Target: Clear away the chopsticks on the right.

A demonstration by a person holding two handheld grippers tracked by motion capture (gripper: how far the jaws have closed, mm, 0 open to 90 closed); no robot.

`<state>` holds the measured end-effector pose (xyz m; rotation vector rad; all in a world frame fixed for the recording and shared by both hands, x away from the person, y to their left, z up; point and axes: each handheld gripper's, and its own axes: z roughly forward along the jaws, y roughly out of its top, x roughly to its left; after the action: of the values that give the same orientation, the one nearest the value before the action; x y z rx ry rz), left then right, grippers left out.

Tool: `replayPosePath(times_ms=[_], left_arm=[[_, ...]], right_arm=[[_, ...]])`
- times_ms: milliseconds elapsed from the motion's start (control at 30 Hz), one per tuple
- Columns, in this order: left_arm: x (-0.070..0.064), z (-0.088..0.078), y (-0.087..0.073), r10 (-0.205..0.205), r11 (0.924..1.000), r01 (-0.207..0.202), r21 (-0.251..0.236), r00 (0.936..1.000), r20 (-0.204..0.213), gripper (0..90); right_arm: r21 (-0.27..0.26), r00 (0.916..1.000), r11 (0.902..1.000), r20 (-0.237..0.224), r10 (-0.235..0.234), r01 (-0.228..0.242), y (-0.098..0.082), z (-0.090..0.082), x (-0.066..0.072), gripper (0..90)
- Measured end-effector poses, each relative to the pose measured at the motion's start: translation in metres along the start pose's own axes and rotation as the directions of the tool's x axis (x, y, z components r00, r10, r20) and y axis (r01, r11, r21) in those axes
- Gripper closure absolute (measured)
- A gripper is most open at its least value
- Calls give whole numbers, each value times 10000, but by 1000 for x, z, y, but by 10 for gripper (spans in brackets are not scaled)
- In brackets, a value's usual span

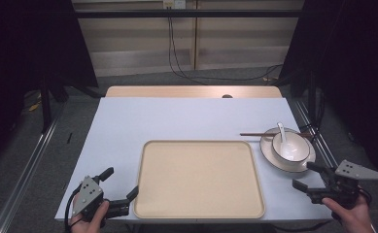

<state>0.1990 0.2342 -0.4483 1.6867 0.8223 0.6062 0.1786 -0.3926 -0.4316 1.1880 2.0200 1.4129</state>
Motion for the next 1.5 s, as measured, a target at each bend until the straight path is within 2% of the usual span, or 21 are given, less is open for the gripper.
replayPosePath(times_ms=[67, 200, 400, 533, 567, 667, 700, 800, 900, 967, 1033, 1067, 1200, 1267, 1300, 1333, 1367, 1400, 1433, 1467, 1500], left_arm=[[0, 1, 0, 10, 10000, -10, 33, 10000, 9, 11], [1, 0, 2, 33, 9996, -30, -296, 9999, 97, 11], [5, -2, 1, -171, 9997, 170, -185, 9998, -56, 9], [5, -2, 0, -85, 9999, 85, -109, 10000, -47, 9], [6, -2, 0, -14, 10000, 13, -99, 10000, -91, 9], [5, -2, 0, -43, 9999, 43, -116, 10000, -61, 9], [5, -2, 0, 67, 9999, -68, -95, 10000, -71, 9], [6, -2, 0, 141, 9999, -141, -29, 9999, -88, 10], [6, -2, -1, 203, 9998, -202, 56, 9996, -187, 9], [5, -2, 0, 231, 9997, -230, 54, 9996, -180, 9], [5, -2, 0, 236, 9997, -235, 54, 9996, -122, 9], [4, -1, -1, 237, 9997, -237, 93, 9997, -83, 9], [5, -1, -1, 228, 9996, -228, 136, 9997, -9, 9], [5, 0, -1, 222, 9997, -222, 112, 9997, 42, 9], [5, -1, -1, 232, 9996, -232, 140, 9997, 8, 10], [5, -1, -1, 257, 9996, -258, 134, 9997, 49, 10], [5, 0, -1, 256, 9996, -257, 126, 9996, 68, 10], [5, 0, -1, 256, 9996, -257, 126, 9996, 68, 10], [5, 0, -1, 274, 9995, -274, 171, 9996, 7, 10], [5, -1, -1, 259, 9995, -259, 191, 9997, -2, 10], [5, 0, -1, 235, 9996, -235, 128, 9997, 50, 10]], right_arm=[[-68, 9999, 9999, 44, -104, 105, 1, -2, -3, 86], [-103, 9997, 9997, 133, -217, 219, 3, -3, -17, 84], [90, 9986, 9994, 382, -352, 349, 8, -2, -44, 32], [161, 9969, 9987, 611, -490, 481, 17, -5, -63, 25], [167, 9973, 9985, 505, -526, 518, 20, -6, -67, 24], [455, 9956, 9962, 547, -767, 743, 28, -5, -77, 9], [684, 9955, 9934, 156, -932, 919, 34, -3, -85, 51], [922, 9933, 9895, 216, -1138, 1113, 39, 0, -91, 25], [1538, 9918, 9804, 164, -1269, 1229, 50, 8, -107, 27], [1680, 9925, 9789, 176, -1213, 1166, 53, 10, -111, 27], [1882, 9926, 9746, -221, -1192, 1213, 62, 16, -118, 46], [1882, 9926, 9746, -221, -1192, 1213, 62, 16, -118, 46], [2368, 9867, 9580, -219, -1611, 1617, 76, 25, -124, 110], [2684, 9801, 9427, -441, -1936, 1982, 81, 30, -128, 184], [2979, 9759, 9295, -487, -2127, 2175, 86, 35, -133, 198], [2979, 9759, 9295, -487, -2127, 2175, 86, 35, -133, 198], [3269, 9731, 9169, -496, -2251, 2287, 89, 41, -139, 236], [3269, 9731, 9169, -496, -2251, 2287, 89, 41, -139, 236], [3425, 9719, 9099, -582, -2280, 2340, 91, 44, -142, 244], [3753, 9702, 8959, -459, -2379, 2375, 93, 50, -147, 311], [3753, 9702, 8959, -459, -2379, 2375, 93, 50, -147, 311]])
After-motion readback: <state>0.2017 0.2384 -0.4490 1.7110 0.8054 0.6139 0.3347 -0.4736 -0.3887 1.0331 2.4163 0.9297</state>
